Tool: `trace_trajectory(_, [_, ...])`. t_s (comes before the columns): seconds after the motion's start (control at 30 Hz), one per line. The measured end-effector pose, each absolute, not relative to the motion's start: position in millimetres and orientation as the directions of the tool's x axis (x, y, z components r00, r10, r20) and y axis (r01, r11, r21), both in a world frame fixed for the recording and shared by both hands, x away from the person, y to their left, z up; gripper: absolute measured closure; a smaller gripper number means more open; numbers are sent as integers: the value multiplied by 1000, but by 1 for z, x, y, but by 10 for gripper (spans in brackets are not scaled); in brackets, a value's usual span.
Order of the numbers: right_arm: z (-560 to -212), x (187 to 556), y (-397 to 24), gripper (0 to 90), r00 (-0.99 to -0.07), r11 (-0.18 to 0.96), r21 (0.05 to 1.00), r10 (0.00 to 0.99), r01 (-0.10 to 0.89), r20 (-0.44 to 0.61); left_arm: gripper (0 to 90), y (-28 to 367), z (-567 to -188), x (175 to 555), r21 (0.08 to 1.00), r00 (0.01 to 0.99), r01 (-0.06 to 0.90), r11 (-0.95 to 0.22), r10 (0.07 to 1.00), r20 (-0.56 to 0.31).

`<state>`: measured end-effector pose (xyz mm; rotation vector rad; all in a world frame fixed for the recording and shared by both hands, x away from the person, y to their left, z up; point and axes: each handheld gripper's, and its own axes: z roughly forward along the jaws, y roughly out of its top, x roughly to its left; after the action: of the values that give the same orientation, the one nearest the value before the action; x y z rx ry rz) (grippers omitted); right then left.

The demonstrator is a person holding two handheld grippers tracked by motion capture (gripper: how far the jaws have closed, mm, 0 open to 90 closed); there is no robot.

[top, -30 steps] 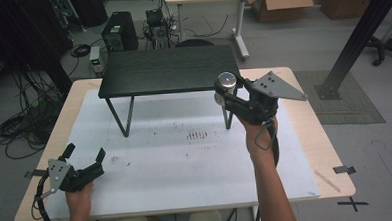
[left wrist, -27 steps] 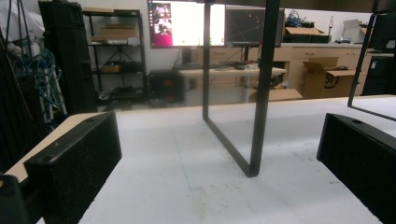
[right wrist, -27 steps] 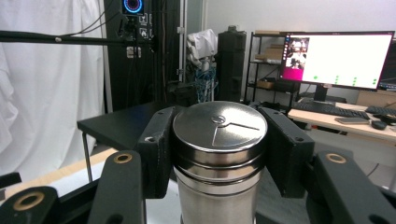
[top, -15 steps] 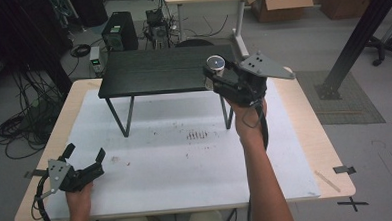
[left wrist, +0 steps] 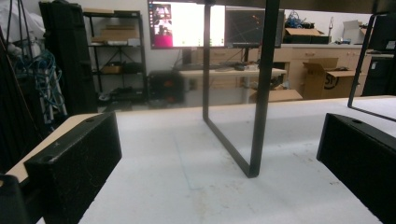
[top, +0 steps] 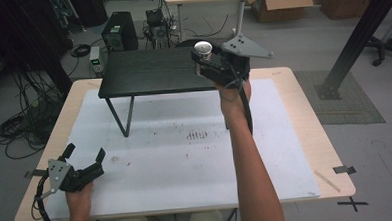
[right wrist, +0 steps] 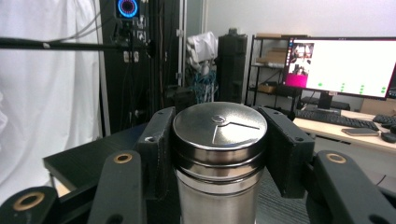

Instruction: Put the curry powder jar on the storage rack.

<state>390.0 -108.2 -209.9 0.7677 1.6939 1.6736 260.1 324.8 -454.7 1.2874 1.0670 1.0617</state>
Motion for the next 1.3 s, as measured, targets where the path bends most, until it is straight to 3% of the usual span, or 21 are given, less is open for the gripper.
trace_trajectory(0.6, [-214, 451, -60, 488, -610, 43, 995, 792, 89, 20, 3, 325, -455, 260, 1000, 193, -7, 12, 981, -10])
trace_trajectory(0.9, [-225, 466, -48, 488, -611, 70, 982, 790, 176, 53, 2, 325, -455, 260, 1000, 192, -9, 16, 981, -14])
trace_trajectory(1.3, [-234, 470, -42, 487, -623, 100, 971, 780, 219, 60, 3, 325, -455, 260, 1000, 192, -9, 10, 981, -8])
